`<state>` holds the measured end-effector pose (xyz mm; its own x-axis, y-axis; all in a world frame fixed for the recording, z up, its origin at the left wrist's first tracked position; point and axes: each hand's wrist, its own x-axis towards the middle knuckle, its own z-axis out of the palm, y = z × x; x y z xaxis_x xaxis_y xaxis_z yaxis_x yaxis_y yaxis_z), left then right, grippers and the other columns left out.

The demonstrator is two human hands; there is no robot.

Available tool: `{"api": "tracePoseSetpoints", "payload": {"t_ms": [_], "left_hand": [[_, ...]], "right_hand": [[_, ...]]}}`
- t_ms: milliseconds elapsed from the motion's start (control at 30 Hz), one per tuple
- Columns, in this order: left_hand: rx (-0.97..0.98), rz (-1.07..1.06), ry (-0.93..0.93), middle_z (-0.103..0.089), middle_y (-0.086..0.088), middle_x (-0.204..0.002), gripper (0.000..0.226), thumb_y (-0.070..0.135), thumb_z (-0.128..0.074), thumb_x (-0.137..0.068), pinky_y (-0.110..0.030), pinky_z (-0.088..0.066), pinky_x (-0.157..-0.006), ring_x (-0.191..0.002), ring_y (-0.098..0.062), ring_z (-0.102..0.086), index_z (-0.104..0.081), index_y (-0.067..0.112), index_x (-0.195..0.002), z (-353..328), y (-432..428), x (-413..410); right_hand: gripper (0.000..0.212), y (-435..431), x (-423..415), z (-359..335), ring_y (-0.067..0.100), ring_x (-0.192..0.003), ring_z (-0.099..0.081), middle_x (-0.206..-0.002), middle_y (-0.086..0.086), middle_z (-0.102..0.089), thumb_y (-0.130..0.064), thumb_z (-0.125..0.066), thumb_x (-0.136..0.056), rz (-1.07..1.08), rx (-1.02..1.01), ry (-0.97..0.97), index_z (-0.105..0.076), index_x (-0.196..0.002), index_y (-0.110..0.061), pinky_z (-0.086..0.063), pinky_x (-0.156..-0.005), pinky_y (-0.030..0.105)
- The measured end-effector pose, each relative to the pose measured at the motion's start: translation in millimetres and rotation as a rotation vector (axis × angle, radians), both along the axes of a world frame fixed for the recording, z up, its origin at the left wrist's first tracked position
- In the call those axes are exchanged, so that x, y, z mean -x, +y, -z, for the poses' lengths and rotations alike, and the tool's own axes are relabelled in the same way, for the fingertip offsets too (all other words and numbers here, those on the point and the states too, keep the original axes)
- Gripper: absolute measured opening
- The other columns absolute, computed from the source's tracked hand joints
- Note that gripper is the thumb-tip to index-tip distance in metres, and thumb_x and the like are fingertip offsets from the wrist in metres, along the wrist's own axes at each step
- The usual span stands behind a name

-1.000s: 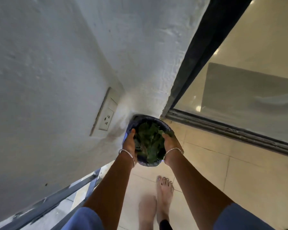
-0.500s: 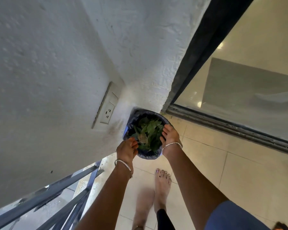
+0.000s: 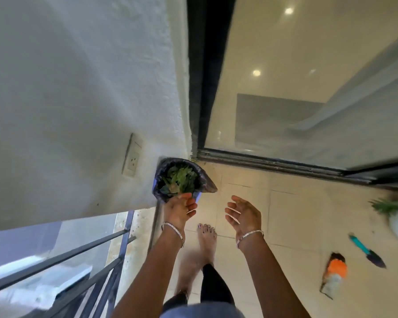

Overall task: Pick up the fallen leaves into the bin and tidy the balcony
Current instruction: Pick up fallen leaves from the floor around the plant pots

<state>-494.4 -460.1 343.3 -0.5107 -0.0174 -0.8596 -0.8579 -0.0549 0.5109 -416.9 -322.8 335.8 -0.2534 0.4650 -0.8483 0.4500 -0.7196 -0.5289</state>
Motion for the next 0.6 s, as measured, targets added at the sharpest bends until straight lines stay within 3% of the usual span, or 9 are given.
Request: {"api": "tracePoseSetpoints", "payload": {"t_ms": [167,300,433,600], "left_hand": [[-0.056,0.159,0.020,-0.059,-0.010,-0.075,0.028,0.001,-0.037,-0.100,-0.029,-0.049,-0.065,-0.063,-0.020,-0.057,-0.060,0.007,-0.085,-82.1,21.6,-31.2],[-0.116,0.240,0.019,-0.055,-0.010,-0.070,0.026,0.001,-0.040,-0.098,-0.022,-0.047,-0.052,-0.045,-0.015,-0.055,-0.059,0.006,-0.081,-137.9,46.9,-51.9],[-0.150,0.450,0.066,-0.056,-0.006,-0.070,0.028,0.005,-0.037,-0.100,-0.022,-0.048,-0.050,-0.053,-0.015,-0.056,-0.057,0.012,-0.082,-184.7,84.0,-95.0],[-0.211,0.723,0.084,-0.056,-0.005,-0.071,0.026,0.006,-0.038,-0.098,-0.023,-0.049,-0.053,-0.059,-0.016,-0.055,-0.057,0.012,-0.083,-226.5,138.4,-164.8]], "right_hand": [[0.020,13.9,-60.6,-89.3,0.026,-0.079,-0.062,-0.087,0.010,-0.066,-0.005,-0.048,-0.097,0.195,-0.039,0.047,-0.068,-0.103,-0.005,-0.051,-0.075,0.036],[0.018,25.7,-107.2,-152.2,0.020,-0.068,-0.058,-0.078,0.007,-0.061,-0.005,-0.049,-0.095,0.341,-0.086,0.132,-0.066,-0.100,-0.008,-0.047,-0.066,0.029],[0.023,31.3,-162.7,-198.1,0.018,-0.065,-0.058,-0.076,0.004,-0.062,-0.006,-0.046,-0.095,0.501,-0.137,0.178,-0.065,-0.108,-0.006,-0.048,-0.064,0.028],[0.026,47.3,-224.9,-231.5,0.018,-0.067,-0.059,-0.076,0.004,-0.062,-0.006,-0.041,-0.095,0.686,-0.163,0.182,-0.066,-0.102,-0.010,-0.048,-0.063,0.028]]}}
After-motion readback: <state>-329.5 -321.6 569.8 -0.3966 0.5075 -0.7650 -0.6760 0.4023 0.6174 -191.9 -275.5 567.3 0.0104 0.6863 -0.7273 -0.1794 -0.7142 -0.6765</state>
